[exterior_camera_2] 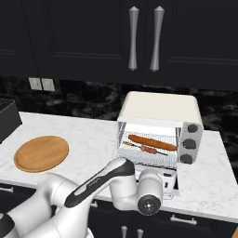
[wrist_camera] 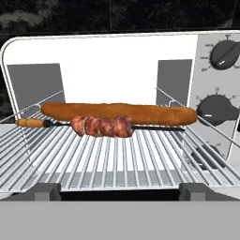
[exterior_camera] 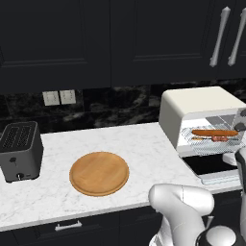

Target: Pick up the kebab skewer and baguette bread, and place them inside the toaster oven. Close the toaster oven door and start by setting the timer.

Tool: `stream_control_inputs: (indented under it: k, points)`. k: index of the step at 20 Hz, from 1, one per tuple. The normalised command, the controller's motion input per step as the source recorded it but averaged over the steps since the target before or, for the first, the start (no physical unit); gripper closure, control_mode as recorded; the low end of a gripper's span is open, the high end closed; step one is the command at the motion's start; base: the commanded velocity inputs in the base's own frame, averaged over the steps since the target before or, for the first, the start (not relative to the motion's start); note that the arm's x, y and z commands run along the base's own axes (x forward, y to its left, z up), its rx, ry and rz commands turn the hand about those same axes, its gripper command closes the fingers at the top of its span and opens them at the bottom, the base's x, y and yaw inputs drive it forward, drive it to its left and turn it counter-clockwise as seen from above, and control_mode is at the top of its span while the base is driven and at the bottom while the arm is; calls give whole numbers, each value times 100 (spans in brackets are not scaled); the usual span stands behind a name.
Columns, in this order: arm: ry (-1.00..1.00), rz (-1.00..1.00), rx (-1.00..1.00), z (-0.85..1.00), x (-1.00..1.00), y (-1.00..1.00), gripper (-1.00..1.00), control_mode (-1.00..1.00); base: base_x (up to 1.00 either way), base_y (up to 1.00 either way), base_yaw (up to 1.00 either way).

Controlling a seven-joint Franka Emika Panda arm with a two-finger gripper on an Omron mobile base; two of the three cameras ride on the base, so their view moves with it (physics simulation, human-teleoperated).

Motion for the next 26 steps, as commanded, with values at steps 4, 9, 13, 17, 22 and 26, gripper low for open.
stream_control_inputs:
  k: [4, 9, 13, 17, 22, 26]
  points:
    - [0, 0, 0, 0, 15, 0, -100, -100, 0, 0, 0]
    - [0, 0, 0, -2, 8, 0, -100, -100, 0, 0, 0]
    - [0, 0, 0, -19, 0, 0, -100, -100, 0, 0, 0]
    - [0, 0, 0, -12, 0, 0, -100, -100, 0, 0, 0]
    - [0, 0, 0, 4, 3, 0, -100, -100, 0, 0, 0]
    - [0, 0, 0, 5, 5, 0, -100, -100, 0, 0, 0]
